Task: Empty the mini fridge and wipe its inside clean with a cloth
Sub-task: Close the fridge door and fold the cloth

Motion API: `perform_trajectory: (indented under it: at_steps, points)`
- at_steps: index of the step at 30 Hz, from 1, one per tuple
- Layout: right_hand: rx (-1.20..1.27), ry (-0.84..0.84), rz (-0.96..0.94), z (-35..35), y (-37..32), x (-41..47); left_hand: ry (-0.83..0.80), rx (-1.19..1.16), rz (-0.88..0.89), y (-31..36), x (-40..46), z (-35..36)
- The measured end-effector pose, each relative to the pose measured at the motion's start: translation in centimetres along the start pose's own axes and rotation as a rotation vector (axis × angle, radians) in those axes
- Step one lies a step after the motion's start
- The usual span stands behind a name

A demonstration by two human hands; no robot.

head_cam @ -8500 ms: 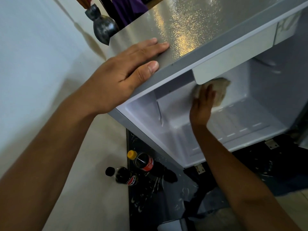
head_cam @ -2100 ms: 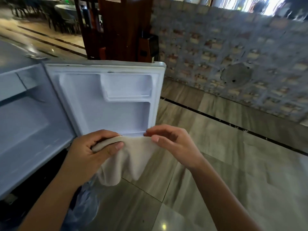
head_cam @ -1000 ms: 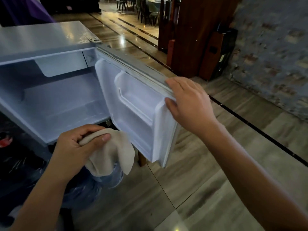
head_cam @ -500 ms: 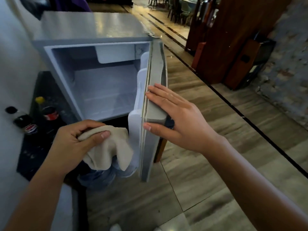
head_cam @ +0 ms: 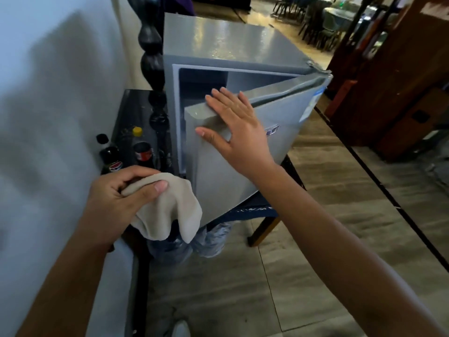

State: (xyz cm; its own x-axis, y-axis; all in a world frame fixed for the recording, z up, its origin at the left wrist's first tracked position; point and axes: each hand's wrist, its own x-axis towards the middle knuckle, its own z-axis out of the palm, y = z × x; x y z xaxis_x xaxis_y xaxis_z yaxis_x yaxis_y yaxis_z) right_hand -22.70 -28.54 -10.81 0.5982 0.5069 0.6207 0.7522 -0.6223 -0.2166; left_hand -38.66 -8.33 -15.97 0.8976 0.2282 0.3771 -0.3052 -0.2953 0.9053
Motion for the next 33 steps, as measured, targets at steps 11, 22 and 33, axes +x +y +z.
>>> perform_trajectory:
  at_steps: [11, 22, 33]
  points:
    - [-0.211, -0.079, 0.042, 7.3, 0.9, 9.2, 0.103, -0.086, -0.010, -1.5, 1.7, -3.3]
    - [-0.340, -0.102, 0.040, 10.0, 2.5, 12.6, 0.119, -0.096, -0.060, -2.8, 2.6, -4.0]
    - [-0.069, -0.255, 0.063, 6.7, 1.6, 12.5, -0.018, -0.041, -0.015, -0.9, 4.7, -2.1]
